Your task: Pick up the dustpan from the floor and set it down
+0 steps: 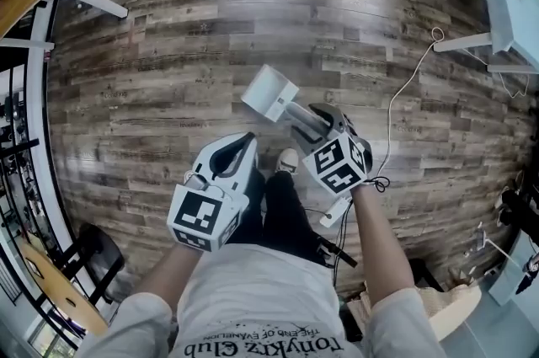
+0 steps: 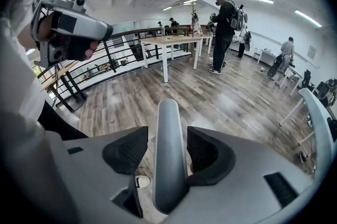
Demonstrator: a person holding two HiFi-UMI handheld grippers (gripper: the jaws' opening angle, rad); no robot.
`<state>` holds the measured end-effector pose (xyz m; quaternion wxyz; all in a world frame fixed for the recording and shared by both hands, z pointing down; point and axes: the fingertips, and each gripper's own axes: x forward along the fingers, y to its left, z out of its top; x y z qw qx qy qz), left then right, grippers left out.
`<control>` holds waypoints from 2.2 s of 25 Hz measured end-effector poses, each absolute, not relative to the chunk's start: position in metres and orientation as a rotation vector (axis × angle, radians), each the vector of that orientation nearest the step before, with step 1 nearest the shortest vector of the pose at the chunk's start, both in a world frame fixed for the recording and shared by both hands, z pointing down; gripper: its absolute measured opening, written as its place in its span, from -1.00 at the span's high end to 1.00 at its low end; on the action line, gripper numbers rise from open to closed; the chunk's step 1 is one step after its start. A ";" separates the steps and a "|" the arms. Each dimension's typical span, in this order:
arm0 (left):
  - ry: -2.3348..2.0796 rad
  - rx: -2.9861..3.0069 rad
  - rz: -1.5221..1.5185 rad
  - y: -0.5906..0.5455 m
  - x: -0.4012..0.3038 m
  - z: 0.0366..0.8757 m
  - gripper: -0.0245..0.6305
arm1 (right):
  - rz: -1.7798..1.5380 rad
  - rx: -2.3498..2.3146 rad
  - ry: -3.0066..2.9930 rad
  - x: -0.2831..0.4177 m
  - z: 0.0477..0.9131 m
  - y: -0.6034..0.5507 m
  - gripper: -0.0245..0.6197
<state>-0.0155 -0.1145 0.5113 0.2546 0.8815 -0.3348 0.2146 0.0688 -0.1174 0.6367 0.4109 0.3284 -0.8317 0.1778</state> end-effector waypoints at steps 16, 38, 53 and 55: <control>-0.919 2.374 0.599 -0.107 -0.022 0.517 0.85 | 0.407 0.845 -2.100 0.069 0.648 -0.123 0.58; -0.952 2.417 0.562 -0.097 -0.034 0.488 0.85 | 0.336 0.896 -2.104 0.063 0.604 -0.093 0.59; -0.971 2.459 0.544 -0.064 -0.047 0.451 0.85 | 0.349 0.983 -2.103 0.058 0.513 -0.060 0.59; -0.969 2.463 0.549 -0.060 -0.049 0.448 0.85 | 0.355 0.993 -2.105 0.057 0.502 -0.055 0.59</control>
